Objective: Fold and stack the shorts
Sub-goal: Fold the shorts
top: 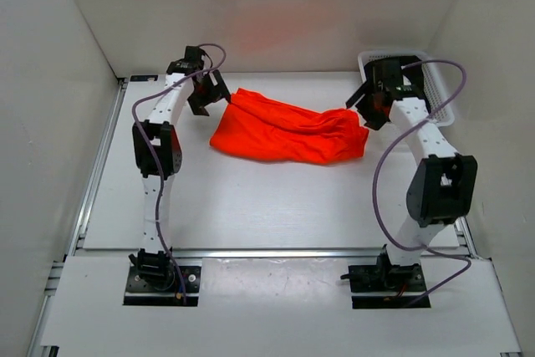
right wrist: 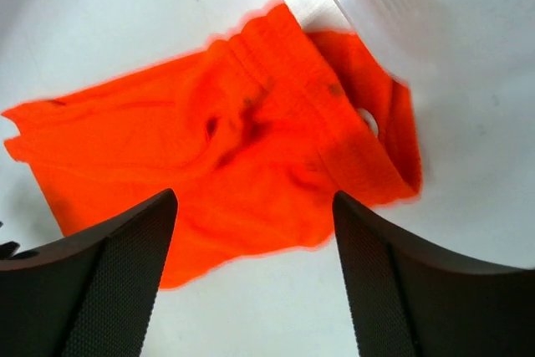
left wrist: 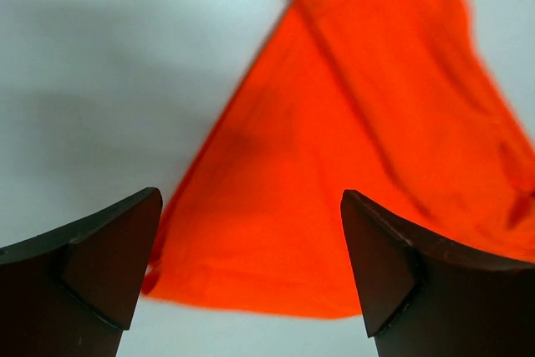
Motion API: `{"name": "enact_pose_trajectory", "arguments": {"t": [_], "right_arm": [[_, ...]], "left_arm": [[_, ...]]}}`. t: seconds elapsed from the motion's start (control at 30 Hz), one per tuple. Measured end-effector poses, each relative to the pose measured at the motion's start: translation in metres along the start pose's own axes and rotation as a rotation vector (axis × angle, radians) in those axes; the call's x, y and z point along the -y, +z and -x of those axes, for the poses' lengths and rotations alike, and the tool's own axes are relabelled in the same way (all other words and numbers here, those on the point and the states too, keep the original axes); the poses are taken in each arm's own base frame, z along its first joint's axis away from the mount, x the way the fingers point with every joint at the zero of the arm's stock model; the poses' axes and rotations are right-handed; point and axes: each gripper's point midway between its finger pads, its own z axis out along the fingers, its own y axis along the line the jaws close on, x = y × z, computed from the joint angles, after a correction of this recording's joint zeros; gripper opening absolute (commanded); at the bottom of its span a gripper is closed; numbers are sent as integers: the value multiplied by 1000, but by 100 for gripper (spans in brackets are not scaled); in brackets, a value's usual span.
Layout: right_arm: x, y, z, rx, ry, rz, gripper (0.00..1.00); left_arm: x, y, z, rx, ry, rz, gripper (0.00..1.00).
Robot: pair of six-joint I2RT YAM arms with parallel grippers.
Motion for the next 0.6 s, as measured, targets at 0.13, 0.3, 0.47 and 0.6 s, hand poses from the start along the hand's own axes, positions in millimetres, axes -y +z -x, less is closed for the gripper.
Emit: {"name": "enact_pose_trajectory", "arguments": {"t": [0.13,0.3,0.47,0.6], "right_arm": [[36,-25,-36,-17,9,-19,61],[80,-31,-88,-102,-3,-53,96],[89,-22,-110,-176,-6,-36,99],[79,-2,-108,-188,-1,-1,92]], "left_arm": [[-27,-26,-27,-56,22,54,100],[-45,-60,-61,-97,75,84,100],[-64,-37,-91,-184,90,129,100],[-76,-7,-102,-240,88,157,97]]}}
